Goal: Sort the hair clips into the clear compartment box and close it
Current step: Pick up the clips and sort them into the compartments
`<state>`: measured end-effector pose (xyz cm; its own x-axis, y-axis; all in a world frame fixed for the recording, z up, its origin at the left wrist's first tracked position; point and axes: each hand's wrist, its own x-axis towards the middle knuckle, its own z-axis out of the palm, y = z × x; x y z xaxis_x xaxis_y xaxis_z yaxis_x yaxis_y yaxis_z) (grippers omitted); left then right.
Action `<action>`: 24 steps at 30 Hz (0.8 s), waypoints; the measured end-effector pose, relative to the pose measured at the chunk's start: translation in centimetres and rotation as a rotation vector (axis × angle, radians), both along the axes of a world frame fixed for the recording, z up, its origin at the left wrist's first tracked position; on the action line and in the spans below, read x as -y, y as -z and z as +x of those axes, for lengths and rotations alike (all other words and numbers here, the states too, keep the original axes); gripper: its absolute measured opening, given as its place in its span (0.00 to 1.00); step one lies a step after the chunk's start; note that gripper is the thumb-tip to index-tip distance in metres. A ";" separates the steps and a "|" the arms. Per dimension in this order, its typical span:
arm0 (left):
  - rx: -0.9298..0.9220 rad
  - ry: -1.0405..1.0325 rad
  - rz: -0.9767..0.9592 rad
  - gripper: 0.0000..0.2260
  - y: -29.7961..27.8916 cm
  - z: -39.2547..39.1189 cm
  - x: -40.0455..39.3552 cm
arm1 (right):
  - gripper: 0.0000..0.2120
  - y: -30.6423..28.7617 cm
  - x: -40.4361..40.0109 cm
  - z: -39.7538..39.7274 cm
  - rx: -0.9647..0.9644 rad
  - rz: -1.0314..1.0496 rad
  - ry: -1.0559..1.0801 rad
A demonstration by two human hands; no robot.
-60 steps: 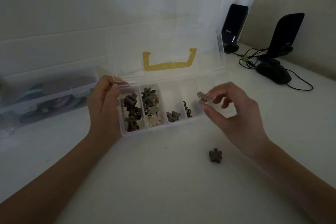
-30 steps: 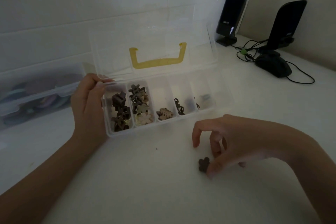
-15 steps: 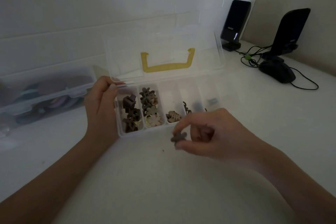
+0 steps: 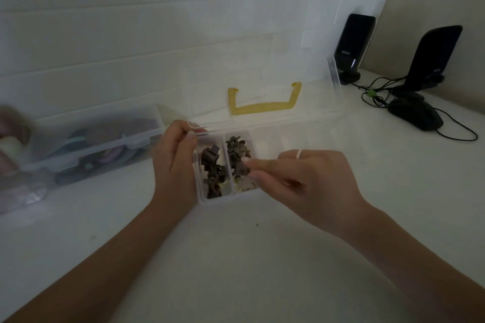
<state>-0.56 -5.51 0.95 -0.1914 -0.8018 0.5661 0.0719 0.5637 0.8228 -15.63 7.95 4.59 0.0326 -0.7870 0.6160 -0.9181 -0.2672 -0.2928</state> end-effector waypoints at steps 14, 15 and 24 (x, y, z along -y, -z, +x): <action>0.080 -0.020 -0.072 0.11 0.1 0.1 0.0 | 0.19 0.6 0.8 3.6 -0.317 0.054 -0.042; 0.105 -0.041 -0.058 0.09 0.2 0.1 0.1 | 0.20 0.6 0.9 3.5 -0.323 0.060 -0.010; 0.164 -0.034 0.096 0.06 -0.1 -0.2 -0.9 | 0.15 -0.5 -0.1 -3.2 0.392 -0.190 0.266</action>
